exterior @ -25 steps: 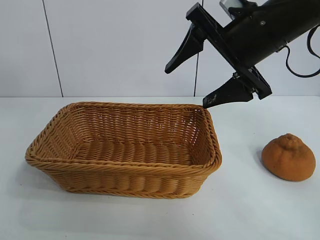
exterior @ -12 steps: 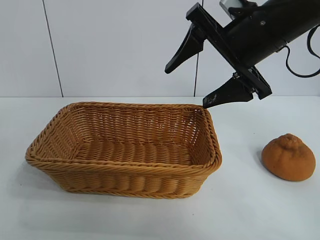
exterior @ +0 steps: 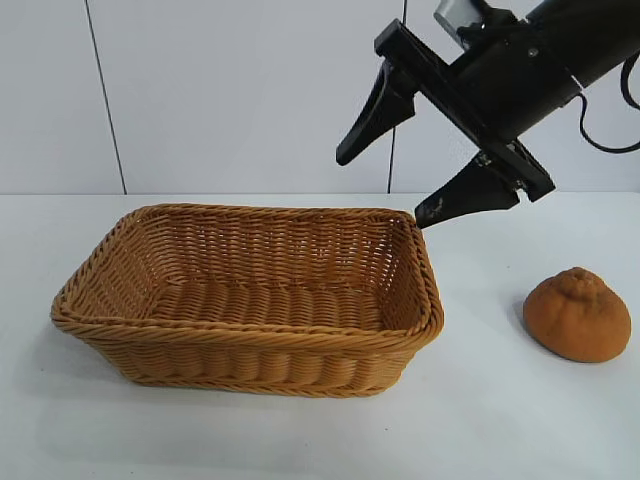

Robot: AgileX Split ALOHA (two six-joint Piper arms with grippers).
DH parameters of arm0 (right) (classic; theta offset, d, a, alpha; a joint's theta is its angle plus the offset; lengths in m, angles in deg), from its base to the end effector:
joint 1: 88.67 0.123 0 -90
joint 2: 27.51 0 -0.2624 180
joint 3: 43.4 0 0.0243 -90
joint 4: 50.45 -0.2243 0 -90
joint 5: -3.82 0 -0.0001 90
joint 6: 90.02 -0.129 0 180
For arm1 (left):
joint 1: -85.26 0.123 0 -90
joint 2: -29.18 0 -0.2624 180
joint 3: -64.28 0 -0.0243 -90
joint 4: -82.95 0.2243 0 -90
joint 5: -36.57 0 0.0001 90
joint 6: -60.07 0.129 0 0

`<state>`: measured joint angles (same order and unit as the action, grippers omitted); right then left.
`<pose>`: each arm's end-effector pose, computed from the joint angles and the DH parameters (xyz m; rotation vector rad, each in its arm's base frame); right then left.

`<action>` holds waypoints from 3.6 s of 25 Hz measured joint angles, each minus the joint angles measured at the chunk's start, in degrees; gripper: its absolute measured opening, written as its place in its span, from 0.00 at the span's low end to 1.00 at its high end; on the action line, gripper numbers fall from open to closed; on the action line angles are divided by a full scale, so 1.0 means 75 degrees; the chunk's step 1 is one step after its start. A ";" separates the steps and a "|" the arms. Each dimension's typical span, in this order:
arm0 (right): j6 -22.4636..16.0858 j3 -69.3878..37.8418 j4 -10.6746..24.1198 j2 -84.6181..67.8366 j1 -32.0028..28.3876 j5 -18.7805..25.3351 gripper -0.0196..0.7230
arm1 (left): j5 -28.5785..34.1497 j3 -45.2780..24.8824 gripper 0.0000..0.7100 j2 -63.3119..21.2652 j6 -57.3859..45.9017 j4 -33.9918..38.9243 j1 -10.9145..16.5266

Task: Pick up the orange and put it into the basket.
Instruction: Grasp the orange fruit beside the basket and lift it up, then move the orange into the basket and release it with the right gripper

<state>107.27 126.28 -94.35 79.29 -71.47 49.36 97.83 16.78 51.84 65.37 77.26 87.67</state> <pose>0.3027 0.1606 0.1933 -0.1822 2.7171 0.8757 0.0575 -0.0088 0.2382 0.0480 2.2884 -0.0547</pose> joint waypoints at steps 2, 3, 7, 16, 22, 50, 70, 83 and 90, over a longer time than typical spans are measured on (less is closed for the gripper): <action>-0.0530 0.0364 0.0812 0.0000 0.0000 0.0268 0.82 | -0.0017 -0.0016 0.89 -0.0405 0.0000 0.0000 0.0000; -0.0845 0.0590 0.1299 0.0000 0.0000 0.0422 0.82 | -0.0014 -0.0016 0.89 -0.0633 0.0000 0.0007 0.0000; -0.1990 0.1449 0.3245 0.0000 0.0000 0.1049 0.82 | -0.0019 -0.0019 0.89 -0.1514 0.0000 0.0006 0.0000; -0.2920 0.1997 0.5043 0.0056 -0.1017 0.1682 0.82 | -0.0019 -0.0025 0.89 -0.1929 -0.0039 0.0020 0.0000; -0.2804 0.1997 0.5090 0.0680 -0.1832 0.1902 0.82 | -0.0019 -0.0025 0.89 -0.1929 -0.0063 0.0020 0.0000; -0.2633 0.2028 0.5296 0.2907 -0.1860 0.1863 0.11 | -0.0029 -0.0033 0.89 -0.1929 -0.0065 0.0020 0.0000; -0.2607 0.3057 0.4580 0.0810 -0.0185 0.2222 0.11 | -0.0029 -0.0033 0.89 -0.1929 -0.0071 0.0020 0.0000; -0.2855 0.3064 0.4419 0.1469 0.2764 0.0200 0.11 | -0.0029 -0.0033 0.89 -0.1929 -0.0071 0.0020 0.0000; -0.2895 0.3064 0.4431 0.2816 0.2870 -0.0652 0.11 | -0.0029 -0.0033 0.89 -0.1929 -0.0071 0.0020 0.0000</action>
<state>85.56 149.25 -61.12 100.41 -49.94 44.47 97.61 16.53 37.38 64.84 77.41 87.67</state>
